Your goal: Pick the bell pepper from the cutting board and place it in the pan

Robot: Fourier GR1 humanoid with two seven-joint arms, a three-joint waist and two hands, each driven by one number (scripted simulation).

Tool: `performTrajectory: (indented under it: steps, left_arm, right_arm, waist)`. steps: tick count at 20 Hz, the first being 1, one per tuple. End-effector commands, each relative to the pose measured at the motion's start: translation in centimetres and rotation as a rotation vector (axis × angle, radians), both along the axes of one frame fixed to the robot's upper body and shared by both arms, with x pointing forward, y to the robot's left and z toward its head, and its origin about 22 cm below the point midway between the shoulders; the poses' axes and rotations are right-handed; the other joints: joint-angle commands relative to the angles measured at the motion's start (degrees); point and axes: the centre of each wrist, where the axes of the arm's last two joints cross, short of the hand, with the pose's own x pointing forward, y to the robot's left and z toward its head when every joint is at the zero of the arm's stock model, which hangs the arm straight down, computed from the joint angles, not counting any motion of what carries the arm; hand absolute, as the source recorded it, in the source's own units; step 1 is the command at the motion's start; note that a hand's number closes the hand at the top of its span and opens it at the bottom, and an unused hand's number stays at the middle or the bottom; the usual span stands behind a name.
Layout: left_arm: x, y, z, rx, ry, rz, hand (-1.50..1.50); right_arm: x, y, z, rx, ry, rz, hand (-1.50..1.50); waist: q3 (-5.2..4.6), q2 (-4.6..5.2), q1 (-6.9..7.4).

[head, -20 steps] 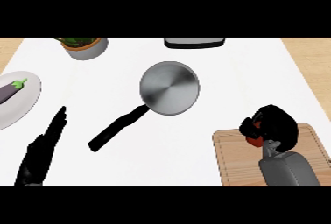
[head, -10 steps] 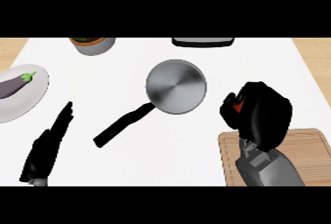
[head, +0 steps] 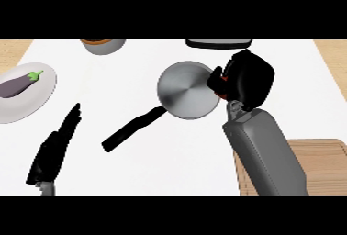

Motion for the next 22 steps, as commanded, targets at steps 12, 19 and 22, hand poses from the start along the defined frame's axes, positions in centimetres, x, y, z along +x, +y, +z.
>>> performTrajectory:
  steps: [12,19,22]
  left_arm:
    - [0.4,-2.5,0.8,-0.003,-0.025,-0.063,0.00]
    - [2.3,-2.1,1.3,0.003,-0.028,-0.093,0.00]
    - [1.8,-2.7,0.9,-0.010,-0.029,-0.116,0.00]
  right_arm:
    - [8.8,-0.2,-6.7,0.152,0.184,0.002,1.50]
    - [9.1,-2.4,-8.2,0.577,0.248,-0.090,-1.50]
    - [8.7,-3.6,-9.6,0.698,0.149,-0.101,-1.50]
  waist:
    - [0.08,1.13,3.00]
    - [0.26,1.99,5.00]
    - [0.34,1.99,5.58]
